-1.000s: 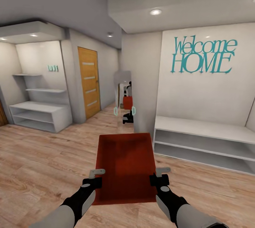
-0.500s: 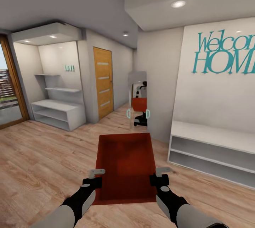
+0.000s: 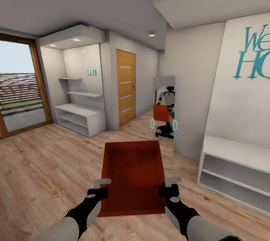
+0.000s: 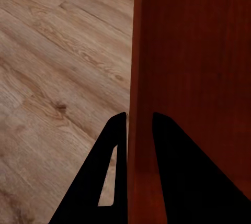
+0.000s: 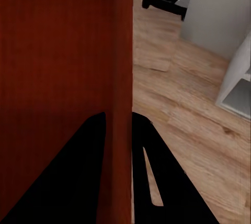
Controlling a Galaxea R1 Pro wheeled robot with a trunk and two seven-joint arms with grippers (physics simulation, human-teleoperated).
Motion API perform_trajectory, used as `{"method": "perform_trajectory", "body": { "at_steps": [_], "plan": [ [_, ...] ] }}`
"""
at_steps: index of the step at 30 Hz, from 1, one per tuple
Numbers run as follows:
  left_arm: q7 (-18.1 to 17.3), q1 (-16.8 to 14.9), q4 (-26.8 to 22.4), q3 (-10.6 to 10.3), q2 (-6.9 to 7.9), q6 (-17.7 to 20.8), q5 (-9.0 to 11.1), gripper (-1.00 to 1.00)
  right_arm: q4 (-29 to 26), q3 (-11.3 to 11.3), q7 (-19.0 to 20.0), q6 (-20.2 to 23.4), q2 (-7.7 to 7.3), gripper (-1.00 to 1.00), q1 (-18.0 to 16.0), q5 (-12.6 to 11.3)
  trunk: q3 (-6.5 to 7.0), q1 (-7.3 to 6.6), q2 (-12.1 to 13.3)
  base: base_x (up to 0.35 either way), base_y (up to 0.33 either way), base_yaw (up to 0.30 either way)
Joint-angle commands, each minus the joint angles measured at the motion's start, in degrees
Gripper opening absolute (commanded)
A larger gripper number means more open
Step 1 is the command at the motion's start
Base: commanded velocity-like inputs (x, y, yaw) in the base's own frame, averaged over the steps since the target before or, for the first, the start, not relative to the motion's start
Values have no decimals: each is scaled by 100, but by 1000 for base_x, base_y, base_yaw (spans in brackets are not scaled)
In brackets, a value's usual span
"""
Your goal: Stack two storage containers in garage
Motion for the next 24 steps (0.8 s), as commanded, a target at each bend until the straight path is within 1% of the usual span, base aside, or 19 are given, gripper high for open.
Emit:
{"method": "perform_trajectory", "body": {
  "at_steps": [1, 24],
  "plan": [
    [278, -2, -23, 115, 112, 33, -37, -100, 2, -248, -134, -40, -4, -100, -7, -507, -8, 4, -6, 321, 0, 273],
    [277, -2, -19, 115, 112, 33, -32, -100, 2, -243, -134, -40, -4, -100, -7, -507, -8, 4, -6, 321, 0, 272]
  ]
}}
